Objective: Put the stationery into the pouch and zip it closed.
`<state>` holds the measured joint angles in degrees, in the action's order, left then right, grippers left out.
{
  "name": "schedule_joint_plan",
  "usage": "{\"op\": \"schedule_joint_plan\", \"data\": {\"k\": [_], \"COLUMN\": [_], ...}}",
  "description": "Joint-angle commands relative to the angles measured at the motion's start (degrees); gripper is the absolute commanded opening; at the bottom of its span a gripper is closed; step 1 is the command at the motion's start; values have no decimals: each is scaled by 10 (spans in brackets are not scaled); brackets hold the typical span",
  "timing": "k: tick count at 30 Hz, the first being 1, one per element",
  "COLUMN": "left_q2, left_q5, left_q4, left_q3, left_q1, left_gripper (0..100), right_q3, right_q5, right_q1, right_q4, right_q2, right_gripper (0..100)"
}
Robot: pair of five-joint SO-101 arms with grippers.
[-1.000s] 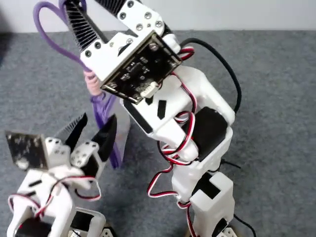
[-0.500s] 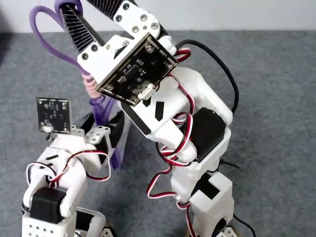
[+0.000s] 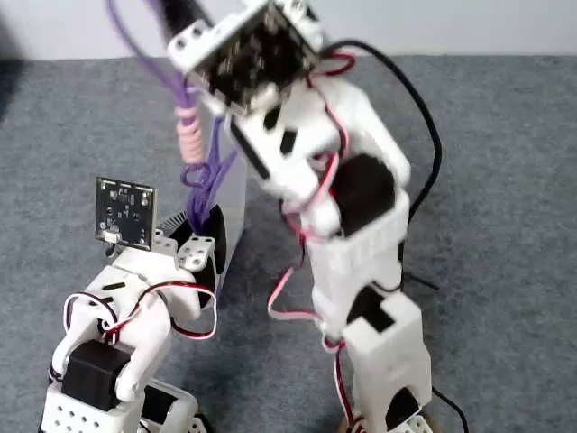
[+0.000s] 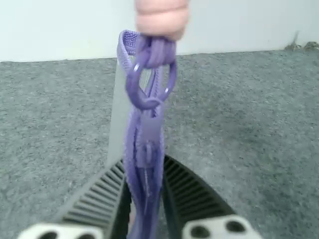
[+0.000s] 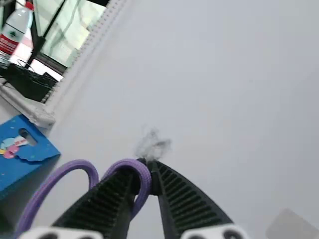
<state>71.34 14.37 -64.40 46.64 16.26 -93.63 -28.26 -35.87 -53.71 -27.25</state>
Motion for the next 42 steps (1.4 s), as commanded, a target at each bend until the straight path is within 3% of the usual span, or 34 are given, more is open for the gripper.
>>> {"op": "schedule_joint_plan", "data": {"k": [1,14,23,30,42], "left_q2": [0,0,81,134,142], "left_q5": [10,9,5,5,5], "left_q4": [-13,-134,-168,-202,-251], "left_q3": [-32,-143,-132,-118,-166], "left_q1": [1,0,-3,-51,-54], "left_gripper": [11,9,9,9,9], "right_q3": [-24,-24,-24,-24,-24], "right_q5": [-2,-4,-3,-3,-9], "right_q1": [53,186,231,268,318], "right_q4": [60,212,218,218,245], "right_q2": [-31,-248,-302,-345,-423], "right_gripper": [8,8,8,8,8]}}
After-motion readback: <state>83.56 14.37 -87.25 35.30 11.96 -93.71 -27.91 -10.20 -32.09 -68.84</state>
